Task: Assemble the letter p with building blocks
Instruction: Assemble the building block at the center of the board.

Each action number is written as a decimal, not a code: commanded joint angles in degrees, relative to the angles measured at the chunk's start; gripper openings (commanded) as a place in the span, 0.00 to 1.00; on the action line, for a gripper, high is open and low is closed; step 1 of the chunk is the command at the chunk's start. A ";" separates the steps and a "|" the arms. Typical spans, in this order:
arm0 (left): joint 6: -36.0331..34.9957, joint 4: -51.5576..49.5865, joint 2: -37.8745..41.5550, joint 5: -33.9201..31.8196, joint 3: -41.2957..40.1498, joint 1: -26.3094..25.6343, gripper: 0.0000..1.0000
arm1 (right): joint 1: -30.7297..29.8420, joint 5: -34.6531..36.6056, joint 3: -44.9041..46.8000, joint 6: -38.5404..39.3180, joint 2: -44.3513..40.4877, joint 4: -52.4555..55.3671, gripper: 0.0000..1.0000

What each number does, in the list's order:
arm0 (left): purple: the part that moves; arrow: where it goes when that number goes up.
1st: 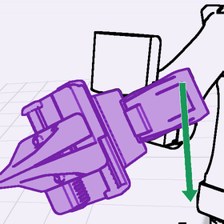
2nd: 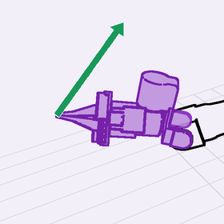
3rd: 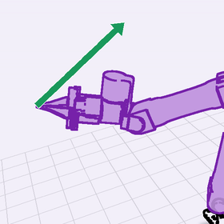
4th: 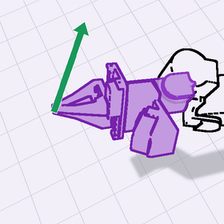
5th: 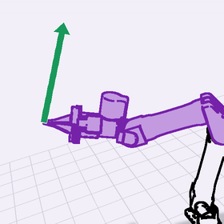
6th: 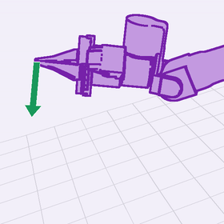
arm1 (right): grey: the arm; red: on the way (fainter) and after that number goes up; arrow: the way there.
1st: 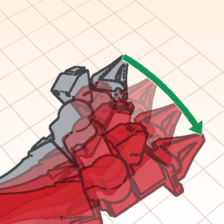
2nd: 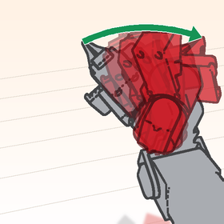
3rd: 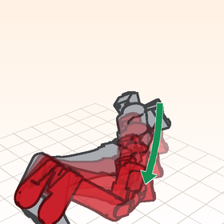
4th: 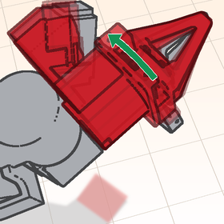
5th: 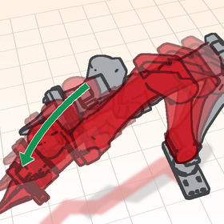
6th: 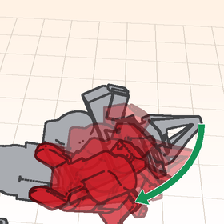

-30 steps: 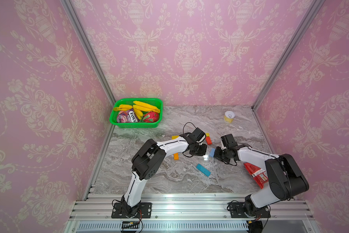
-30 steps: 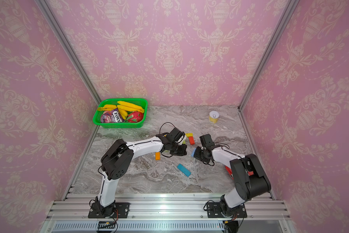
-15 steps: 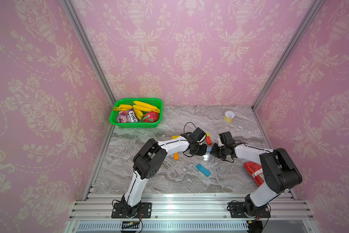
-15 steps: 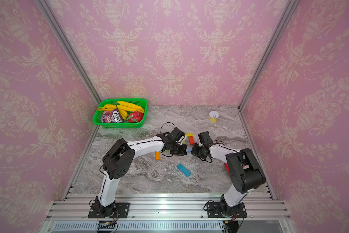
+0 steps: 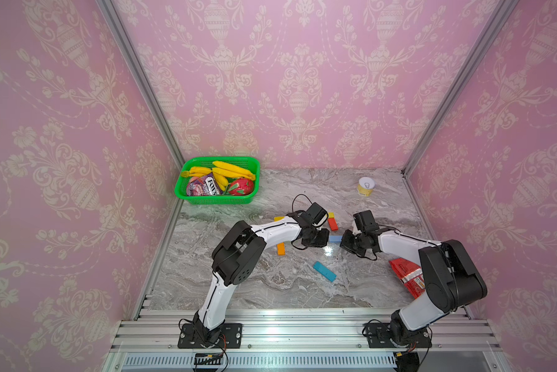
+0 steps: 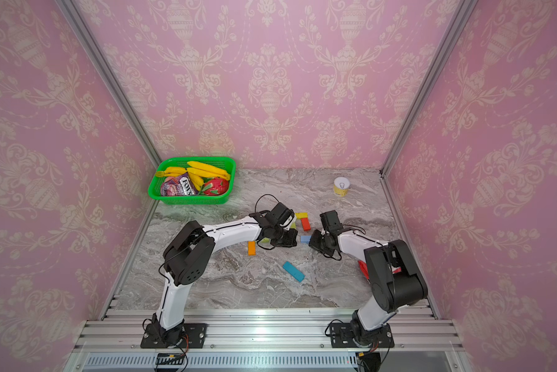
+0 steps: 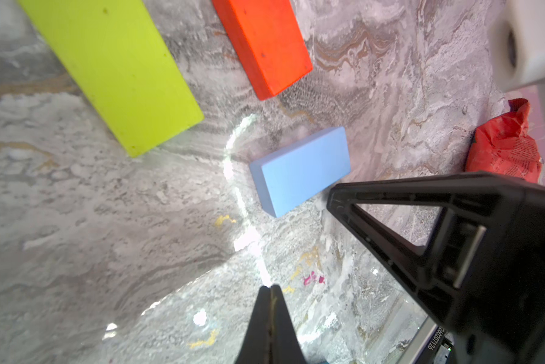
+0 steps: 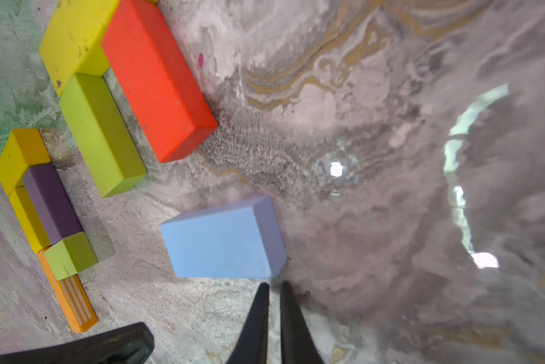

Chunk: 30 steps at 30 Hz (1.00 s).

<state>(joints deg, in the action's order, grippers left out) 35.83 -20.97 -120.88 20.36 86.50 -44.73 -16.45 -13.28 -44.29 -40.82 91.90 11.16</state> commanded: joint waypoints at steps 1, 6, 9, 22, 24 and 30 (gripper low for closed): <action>-1.07 -1.53 -0.52 -1.46 1.06 1.11 0.00 | 0.93 2.06 -0.18 1.83 2.80 5.17 0.13; -1.40 -1.35 0.88 -2.59 0.52 2.05 0.00 | 0.98 0.98 -1.97 2.14 4.89 4.51 0.13; -1.45 -1.26 0.90 -2.41 0.51 2.49 0.00 | 1.02 0.49 -2.59 1.96 6.21 3.63 0.13; -1.17 -0.91 1.00 -1.64 -0.02 2.47 0.00 | 0.89 -1.95 -3.07 1.28 8.16 0.62 0.12; -1.12 -0.91 1.00 -1.52 -0.06 2.54 0.00 | 0.89 -2.19 -3.15 1.26 8.21 0.66 0.12; -1.19 -0.91 1.35 -1.42 -0.33 2.54 0.00 | 0.50 -2.45 -1.76 0.41 6.67 0.34 0.11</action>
<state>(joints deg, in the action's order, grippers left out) 35.48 -20.93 -120.88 19.11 86.48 -42.46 -15.66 -16.47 -48.47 -40.47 97.23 7.81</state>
